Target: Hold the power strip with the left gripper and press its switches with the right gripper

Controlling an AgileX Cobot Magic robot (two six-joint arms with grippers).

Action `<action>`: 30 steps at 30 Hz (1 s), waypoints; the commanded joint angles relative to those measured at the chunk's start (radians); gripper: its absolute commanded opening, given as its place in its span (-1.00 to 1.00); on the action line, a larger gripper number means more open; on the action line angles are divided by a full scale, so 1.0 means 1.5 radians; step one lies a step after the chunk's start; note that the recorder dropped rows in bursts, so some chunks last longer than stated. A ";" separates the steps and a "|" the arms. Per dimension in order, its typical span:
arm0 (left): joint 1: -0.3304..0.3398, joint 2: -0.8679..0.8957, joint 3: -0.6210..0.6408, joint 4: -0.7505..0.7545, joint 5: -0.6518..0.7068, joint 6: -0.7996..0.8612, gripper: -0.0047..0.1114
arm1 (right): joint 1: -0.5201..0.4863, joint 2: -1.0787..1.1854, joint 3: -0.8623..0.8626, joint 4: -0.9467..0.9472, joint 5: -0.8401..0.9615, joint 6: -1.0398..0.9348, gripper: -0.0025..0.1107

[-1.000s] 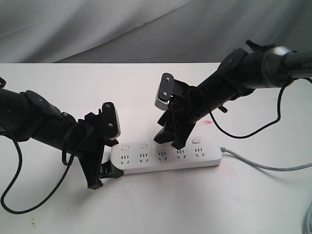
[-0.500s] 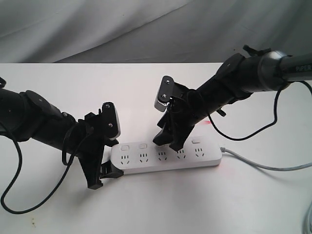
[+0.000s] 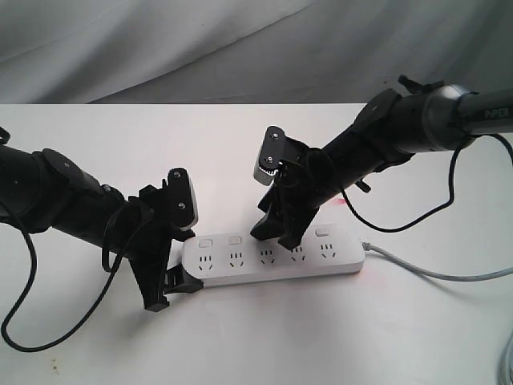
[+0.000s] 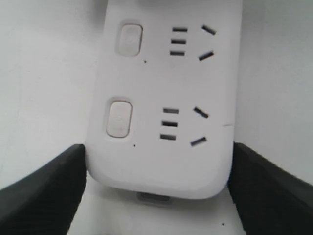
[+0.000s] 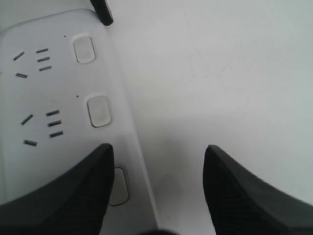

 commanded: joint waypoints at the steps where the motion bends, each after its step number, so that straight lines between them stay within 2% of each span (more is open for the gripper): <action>1: 0.001 0.001 -0.004 0.002 -0.006 -0.001 0.04 | -0.002 0.029 0.005 -0.032 -0.002 -0.004 -0.05; 30: 0.001 0.001 -0.004 0.002 -0.006 -0.001 0.04 | -0.025 0.042 0.041 -0.051 -0.018 -0.004 -0.05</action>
